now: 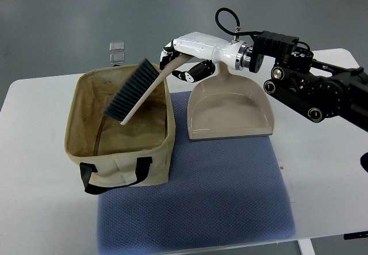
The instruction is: Put pink broom in yellow bag with right hand
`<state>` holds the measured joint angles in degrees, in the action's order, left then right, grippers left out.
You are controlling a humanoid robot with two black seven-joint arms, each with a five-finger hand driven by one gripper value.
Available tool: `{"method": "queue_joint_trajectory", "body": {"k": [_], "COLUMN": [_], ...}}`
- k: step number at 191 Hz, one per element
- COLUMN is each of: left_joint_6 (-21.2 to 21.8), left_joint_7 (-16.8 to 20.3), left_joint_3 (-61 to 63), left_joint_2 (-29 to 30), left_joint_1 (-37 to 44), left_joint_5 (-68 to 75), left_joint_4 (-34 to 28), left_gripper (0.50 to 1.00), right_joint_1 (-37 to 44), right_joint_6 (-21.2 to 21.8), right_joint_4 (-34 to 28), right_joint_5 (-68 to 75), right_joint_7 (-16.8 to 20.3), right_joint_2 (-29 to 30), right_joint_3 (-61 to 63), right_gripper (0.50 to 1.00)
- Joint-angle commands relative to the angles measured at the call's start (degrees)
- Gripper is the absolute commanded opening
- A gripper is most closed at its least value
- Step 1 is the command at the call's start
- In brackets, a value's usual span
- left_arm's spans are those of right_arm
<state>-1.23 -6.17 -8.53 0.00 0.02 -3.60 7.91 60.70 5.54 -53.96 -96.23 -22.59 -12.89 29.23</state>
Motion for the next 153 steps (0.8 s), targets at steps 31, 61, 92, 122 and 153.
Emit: {"method": "queue_joint_trajectory", "body": {"k": [31, 61, 92, 122, 153], "left_joint_6": [0.0, 0.0, 0.0, 0.0, 0.0], "left_joint_7": [0.0, -0.1, 0.0, 0.0, 0.0], "left_joint_3": [-0.4, -0.2, 0.0, 0.0, 0.0], "left_joint_2": [0.0, 0.0, 0.0, 0.0, 0.0], "left_joint_1": [0.1, 0.1, 0.0, 0.1, 0.0], "left_joint_5": [0.0, 0.0, 0.0, 0.0, 0.0], "left_joint_4": [0.6, 0.1, 0.0, 0.2, 0.0], "left_gripper": [1.000, 1.000, 1.000, 1.000, 1.000], "right_joint_1": [0.0, -0.1, -0.9, -5.2, -10.1], "right_joint_6": [-2.1, -2.8, -3.7, -3.4, -3.8], "right_joint_4": [-0.1, -0.4, -0.3, 0.0, 2.3], "right_joint_5": [0.7, 1.1, 1.5, 6.3, 20.2], "right_joint_7": [-0.2, -0.5, -0.8, -0.8, -0.7], "right_joint_2": [0.2, -0.6, -0.9, -0.8, -0.6], "right_joint_3": [0.5, 1.8, 6.4, 14.9, 21.5], "right_gripper": [0.864, 0.893, 0.895, 0.895, 0.895]}}
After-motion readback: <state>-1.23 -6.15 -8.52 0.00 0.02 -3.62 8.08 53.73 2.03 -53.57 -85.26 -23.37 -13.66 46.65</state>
